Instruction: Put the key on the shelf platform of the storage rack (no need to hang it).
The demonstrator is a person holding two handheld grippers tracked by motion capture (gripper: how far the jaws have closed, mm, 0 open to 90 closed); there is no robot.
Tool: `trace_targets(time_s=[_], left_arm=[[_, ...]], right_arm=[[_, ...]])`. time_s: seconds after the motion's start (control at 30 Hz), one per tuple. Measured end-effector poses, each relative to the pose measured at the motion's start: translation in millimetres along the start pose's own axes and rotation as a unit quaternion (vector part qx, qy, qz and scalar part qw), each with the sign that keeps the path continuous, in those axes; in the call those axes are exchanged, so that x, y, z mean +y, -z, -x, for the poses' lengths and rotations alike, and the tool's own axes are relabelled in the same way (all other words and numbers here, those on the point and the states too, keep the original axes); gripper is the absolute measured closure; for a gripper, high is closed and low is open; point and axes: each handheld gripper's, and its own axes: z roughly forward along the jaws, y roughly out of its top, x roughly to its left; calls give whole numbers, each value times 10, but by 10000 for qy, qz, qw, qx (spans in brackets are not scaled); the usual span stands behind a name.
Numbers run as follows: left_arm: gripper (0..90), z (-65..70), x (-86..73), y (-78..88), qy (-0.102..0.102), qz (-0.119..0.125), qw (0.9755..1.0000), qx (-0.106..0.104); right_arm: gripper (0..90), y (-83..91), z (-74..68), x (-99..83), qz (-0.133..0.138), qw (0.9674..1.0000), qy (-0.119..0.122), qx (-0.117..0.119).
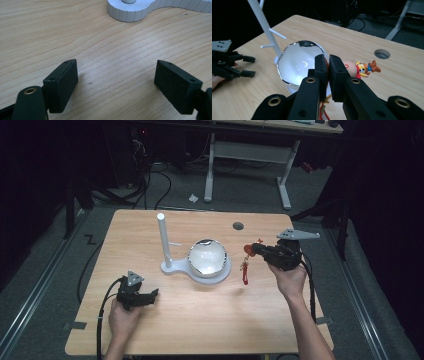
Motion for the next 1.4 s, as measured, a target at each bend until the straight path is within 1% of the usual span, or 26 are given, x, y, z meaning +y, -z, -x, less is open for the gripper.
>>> trace_targets(time_s=[0.2, 0.3, 0.47, 0.6, 0.67, 0.9, 1.2, 1.4], left_arm=[[195, 0, 0, 0, 0, -1, 10000, -1], [195, 0, 0, 0, 1, 2, 10000, -1], [195, 0, 0, 0, -1, -1, 10000, -1], [195, -1, 0, 0, -3, -3, 10000, -1], [195, -2, 0, 1, -6, -6, 10000, -1], [195, -1, 1, 1, 8, -2, 10000, -4], [195, -1, 1, 0, 11, -1, 10000, -4], [195, 0, 1, 1, 8, 0, 10000, -5]], right_arm=[[860, -5, -106, 108, 43, 9998, 64, 177], [860, -27, -165, 166, 60, 9995, 75, 304], [861, -71, -252, 267, 69, 9990, 162, 416], [861, -124, -317, 367, 83, 9984, 170, 527], [861, -166, -352, 427, 69, 9982, 221, 561], [860, -276, -412, 571, 97, 9974, 176, 686], [861, -450, -449, 676, 102, 9973, 82, 724], [860, -546, -450, 667, 73, 9976, 42, 682]])
